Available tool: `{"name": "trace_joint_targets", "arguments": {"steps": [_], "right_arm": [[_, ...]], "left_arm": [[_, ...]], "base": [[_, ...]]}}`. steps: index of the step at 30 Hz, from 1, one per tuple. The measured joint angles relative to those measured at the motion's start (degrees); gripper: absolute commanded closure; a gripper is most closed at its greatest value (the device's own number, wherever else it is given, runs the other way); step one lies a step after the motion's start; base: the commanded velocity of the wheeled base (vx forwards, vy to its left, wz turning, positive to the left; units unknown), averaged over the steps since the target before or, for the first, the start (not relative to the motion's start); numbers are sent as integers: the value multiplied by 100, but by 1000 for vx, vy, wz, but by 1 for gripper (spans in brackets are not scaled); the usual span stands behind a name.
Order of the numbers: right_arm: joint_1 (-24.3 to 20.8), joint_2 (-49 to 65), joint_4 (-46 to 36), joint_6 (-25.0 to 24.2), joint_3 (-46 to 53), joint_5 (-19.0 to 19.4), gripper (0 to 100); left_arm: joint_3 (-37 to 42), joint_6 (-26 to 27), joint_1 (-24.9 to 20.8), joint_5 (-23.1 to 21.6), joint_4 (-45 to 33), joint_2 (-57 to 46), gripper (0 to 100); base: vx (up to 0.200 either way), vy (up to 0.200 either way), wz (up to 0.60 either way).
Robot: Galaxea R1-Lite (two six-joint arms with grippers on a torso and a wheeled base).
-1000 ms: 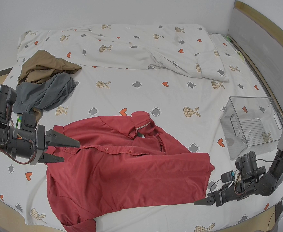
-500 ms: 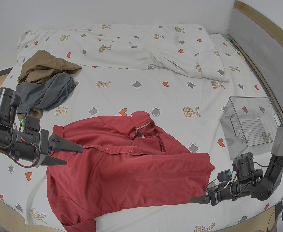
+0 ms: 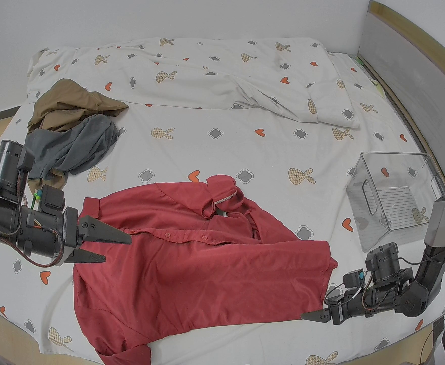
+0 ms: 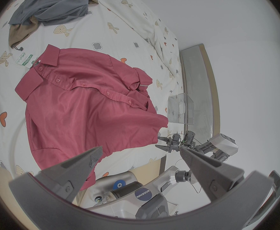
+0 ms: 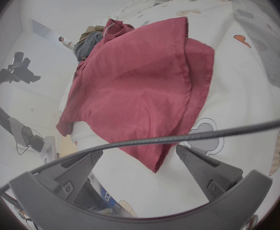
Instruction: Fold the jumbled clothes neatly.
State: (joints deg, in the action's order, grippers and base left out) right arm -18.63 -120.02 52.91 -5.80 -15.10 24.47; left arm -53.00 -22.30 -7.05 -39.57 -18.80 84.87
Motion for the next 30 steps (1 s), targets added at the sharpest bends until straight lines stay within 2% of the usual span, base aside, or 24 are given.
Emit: {"name": "trace_joint_targets", "arguments": {"steps": [30], "right_arm": [[-89,307,9,-16,56,-71,0]], "left_arm": [[9,10,-20,0,0,-28,0]], "base": [[0,0,0]]}}
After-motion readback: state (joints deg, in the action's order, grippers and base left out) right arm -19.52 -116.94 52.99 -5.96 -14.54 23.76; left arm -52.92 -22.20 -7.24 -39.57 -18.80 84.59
